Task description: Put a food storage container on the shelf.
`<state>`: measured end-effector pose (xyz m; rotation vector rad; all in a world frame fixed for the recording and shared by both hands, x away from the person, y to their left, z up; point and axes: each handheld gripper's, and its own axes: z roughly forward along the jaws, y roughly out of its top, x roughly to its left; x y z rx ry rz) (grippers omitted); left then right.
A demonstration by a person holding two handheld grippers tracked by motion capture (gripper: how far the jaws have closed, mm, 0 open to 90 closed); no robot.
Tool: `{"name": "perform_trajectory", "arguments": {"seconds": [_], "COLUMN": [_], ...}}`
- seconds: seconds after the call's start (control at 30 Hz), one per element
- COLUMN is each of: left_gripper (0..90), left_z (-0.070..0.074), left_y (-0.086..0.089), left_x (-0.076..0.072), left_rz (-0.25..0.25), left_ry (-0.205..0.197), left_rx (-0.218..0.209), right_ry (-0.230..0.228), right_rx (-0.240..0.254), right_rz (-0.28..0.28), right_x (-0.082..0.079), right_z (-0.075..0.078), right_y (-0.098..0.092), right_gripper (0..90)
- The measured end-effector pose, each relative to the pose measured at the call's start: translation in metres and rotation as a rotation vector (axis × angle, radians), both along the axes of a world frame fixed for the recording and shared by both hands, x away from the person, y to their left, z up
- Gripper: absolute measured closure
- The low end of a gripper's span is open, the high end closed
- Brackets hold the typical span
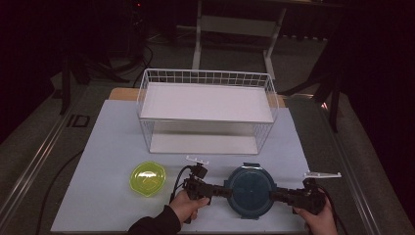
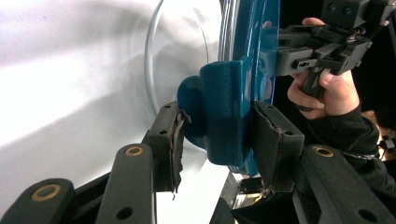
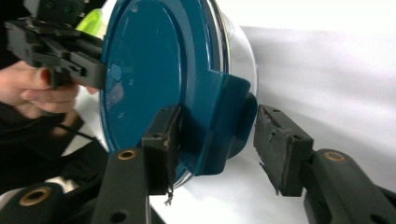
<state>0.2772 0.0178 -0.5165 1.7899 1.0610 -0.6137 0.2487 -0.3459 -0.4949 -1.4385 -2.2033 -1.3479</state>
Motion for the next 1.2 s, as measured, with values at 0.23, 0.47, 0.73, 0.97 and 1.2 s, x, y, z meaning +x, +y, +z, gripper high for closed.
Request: {"name": "perform_trajectory", "arguments": {"seconds": [0.23,0.47,0.73,0.97,1.2], "left_gripper": [55.2,56.1,57.2,57.3,57.4], "left_z": [-0.001,-0.001,0.005,0.018,0.039], "left_y": [0.001,0.001,0.000,0.004,0.011], "left_x": [-0.001,-0.005,-0.008,-0.009,-0.009], "left_rz": [-0.004,0.028,0.024,0.019,0.021], "left_ry": [-0.005,0.005,0.000,-0.014,-0.048], "left_rx": [-0.009,-0.005,0.005,-0.005,-0.006], "right_ry": [0.042,0.071,0.070,0.031,0.000], "right_rx": [0.045,0.039,0.047,0.039,0.045], "right_rz": [0.026,0.010,-0.005,-0.004,0.008], "right_x": [0.002,0.000,-0.004,-0.005,-0.003], "right_z": [-0.004,-0.002,0.000,0.015,0.033], "right_y": [-0.003,-0.001,-0.002,0.002,0.008], "right_gripper": [52.6,53.7,55.2,55.2,55.4]}}
